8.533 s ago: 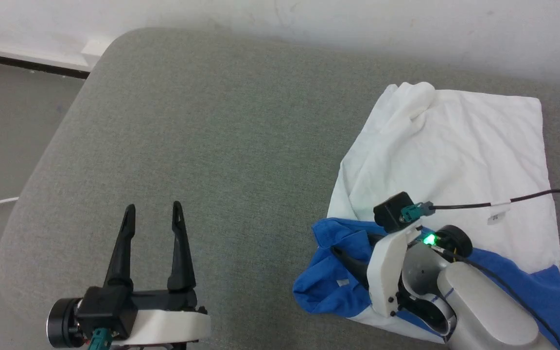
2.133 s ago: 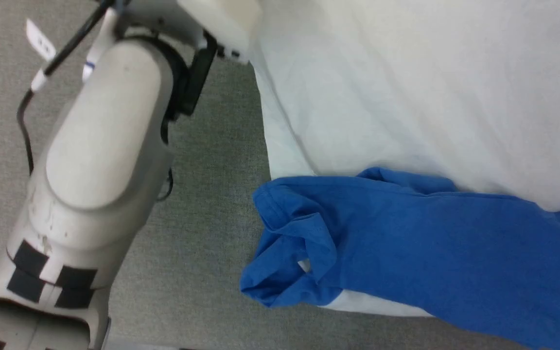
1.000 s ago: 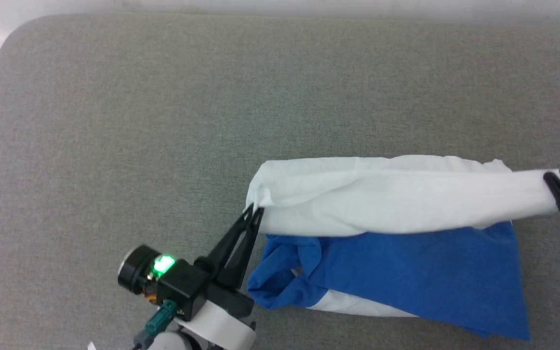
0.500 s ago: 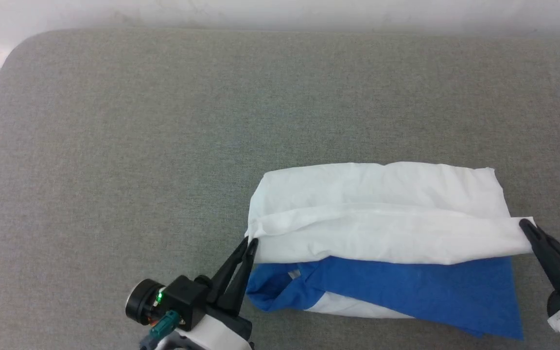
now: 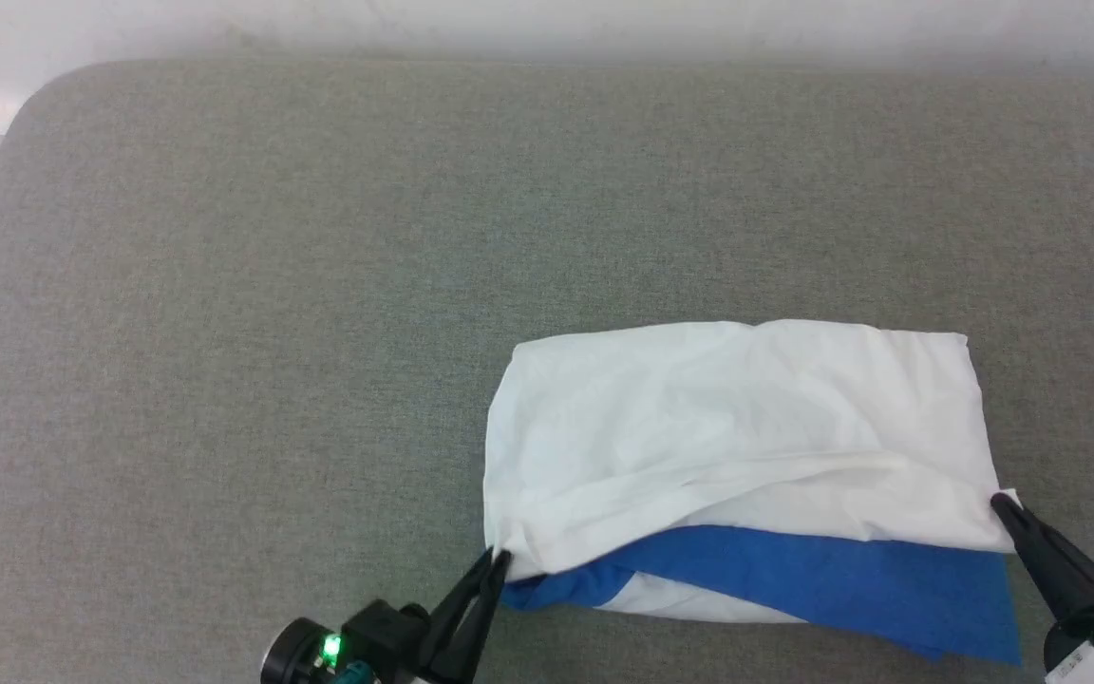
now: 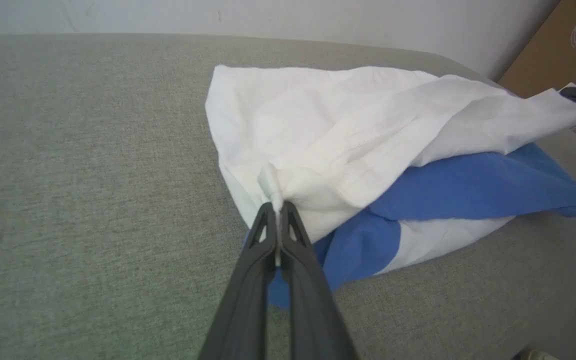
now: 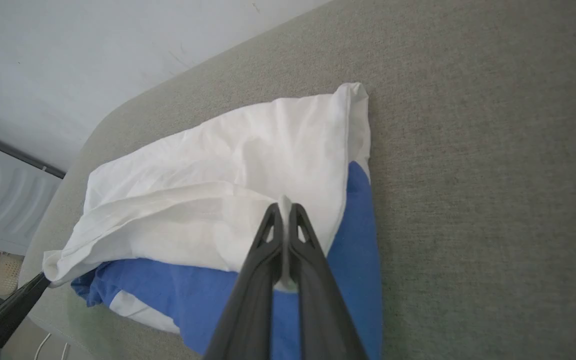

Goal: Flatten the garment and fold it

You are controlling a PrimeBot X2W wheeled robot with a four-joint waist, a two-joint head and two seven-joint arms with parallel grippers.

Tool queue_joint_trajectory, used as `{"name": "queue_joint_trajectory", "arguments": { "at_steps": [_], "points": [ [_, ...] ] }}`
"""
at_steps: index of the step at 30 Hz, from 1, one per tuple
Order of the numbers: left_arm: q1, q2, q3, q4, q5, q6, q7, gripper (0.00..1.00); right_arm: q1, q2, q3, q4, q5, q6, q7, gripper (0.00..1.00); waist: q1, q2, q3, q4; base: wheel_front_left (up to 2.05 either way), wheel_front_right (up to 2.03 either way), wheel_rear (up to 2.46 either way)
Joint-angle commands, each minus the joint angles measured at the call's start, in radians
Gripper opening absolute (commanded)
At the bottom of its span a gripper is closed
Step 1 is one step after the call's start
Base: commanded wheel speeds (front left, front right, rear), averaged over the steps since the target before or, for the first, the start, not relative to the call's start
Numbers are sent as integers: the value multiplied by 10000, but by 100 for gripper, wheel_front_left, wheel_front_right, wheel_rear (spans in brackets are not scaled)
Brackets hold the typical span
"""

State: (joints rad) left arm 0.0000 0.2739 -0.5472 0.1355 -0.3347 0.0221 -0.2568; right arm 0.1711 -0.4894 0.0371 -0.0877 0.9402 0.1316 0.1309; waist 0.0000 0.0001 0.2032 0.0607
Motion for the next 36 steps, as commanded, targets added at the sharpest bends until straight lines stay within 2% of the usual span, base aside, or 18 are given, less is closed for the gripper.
{"name": "queue_joint_trajectory", "arguments": {
  "at_steps": [1, 5, 6, 7, 8, 9, 10, 14, 17, 20, 24, 29, 36],
  "points": [
    [54, 19, -45, 126, 135, -47, -27, 0, 89, 36, 39, 41, -72, -9, -45, 0, 0, -1, -14, -15, 0, 0, 0],
    [27, 4, -60, 560, 88, -34, -24, 2, 144, 11, 212, 253, -234, -9, -109, 0, 0, -1, -75, -85, 0, 0, 0],
    [32, -13, -32, 615, 41, -28, -25, 21, 141, 14, 247, 298, -246, -9, -121, 0, 0, -1, -104, -110, 0, 0, 0],
    [32, -42, 24, 636, -26, -16, -27, 50, 135, 25, 261, 342, -257, -9, -145, 5, 0, -1, -128, -133, 0, 0, 0],
    [25, -80, 90, 613, -95, -6, -30, 100, 122, 24, 280, 357, -278, -9, -180, 36, 0, -1, -153, -157, 0, 0, 0],
    [23, -130, 179, 554, -169, 16, -34, 100, 111, 22, 294, 336, -291, -9, -232, 84, 0, -1, -182, -175, 0, 0, 0],
    [21, -177, 288, 459, -219, 60, -38, 100, 112, 45, 278, 319, -254, -9, -277, 100, 0, -1, -228, -189, 0, 0, 0],
    [208, -254, 782, -350, -210, 192, -45, 100, 268, 18, 150, 11, -184, -9, -370, 100, 0, -1, -443, -241, 0, 0, 0],
    [568, -476, 1499, -1502, -214, 413, -46, 100, 570, 79, -196, -428, -55, -9, -518, 100, 0, -1, -579, -260, 0, 0, 0],
    [892, -844, 2506, -3063, 240, 834, -47, 100, 949, 233, -693, -929, 41, -9, -647, 100, 0, -1, -652, -282, 0, 0, 0],
    [1193, -1341, 3558, -4856, 1659, 1593, -48, 100, 1321, 694, -1622, -1329, -243, -9, -615, 100, 0, -1, -698, -282, 0, 0, 0],
    [1377, -1405, 3616, -5726, 3384, 2220, -48, 100, 908, 1377, -2492, -1217, -1052, -9, 128, 100, 0, -1, -672, -250, 0, 0, 0],
    [1367, -1375, 2917, -5649, 4522, 2969, -48, 100, -501, 2019, -2679, -386, -2177, -9, 1810, 100, 0, -1, -381, 33, 0, 0, 0]
  ]
}}
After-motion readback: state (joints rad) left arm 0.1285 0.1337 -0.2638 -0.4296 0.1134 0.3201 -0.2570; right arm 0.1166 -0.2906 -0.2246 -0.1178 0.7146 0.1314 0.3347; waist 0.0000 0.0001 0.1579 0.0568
